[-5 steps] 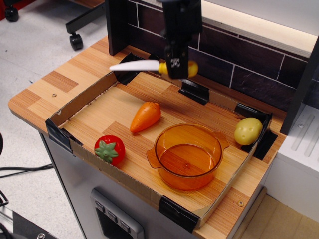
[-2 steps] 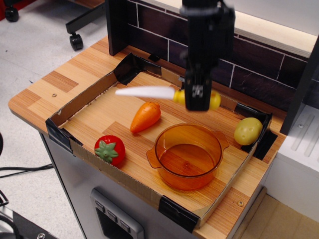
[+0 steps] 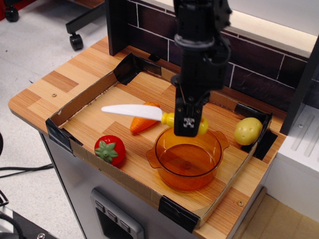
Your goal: Put knife in pot
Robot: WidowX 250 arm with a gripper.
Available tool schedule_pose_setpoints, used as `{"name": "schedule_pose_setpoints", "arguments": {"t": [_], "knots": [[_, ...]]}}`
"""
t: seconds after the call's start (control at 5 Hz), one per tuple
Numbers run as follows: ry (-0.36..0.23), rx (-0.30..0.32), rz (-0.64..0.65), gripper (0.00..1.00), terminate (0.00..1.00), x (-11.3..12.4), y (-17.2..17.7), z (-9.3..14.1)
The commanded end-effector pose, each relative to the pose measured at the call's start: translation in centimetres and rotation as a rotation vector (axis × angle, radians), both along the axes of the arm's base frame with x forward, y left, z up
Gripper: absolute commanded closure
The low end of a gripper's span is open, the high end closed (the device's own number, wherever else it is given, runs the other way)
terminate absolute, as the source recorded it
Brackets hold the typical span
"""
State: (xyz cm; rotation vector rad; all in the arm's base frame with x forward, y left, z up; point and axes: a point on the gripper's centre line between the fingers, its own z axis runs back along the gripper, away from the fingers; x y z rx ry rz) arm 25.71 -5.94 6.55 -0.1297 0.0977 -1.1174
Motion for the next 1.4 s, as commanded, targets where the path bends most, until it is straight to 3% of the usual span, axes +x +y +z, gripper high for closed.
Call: {"name": "schedule_pose_setpoints", "arguments": {"t": [0.0, 0.2, 0.4, 1.0, 1.2], "knots": [[-0.034, 0.039, -0.008, 1.00, 0.00, -0.3, -1.3, -0.5], [-0.028, 0.053, -0.001, 1.00, 0.00, -0.3, -1.7, -0.8], [0.002, 0.048, 0.037, 0.00, 0.00, 0.1, -1.9, -1.0], [-0.041, -0.034, 0.077, 0.00, 0.00, 1.2, -2.2, 3.5], [-0.109, -0.044, 0.137, 0.00, 0.00, 1.6, -1.2, 5.1]]}}
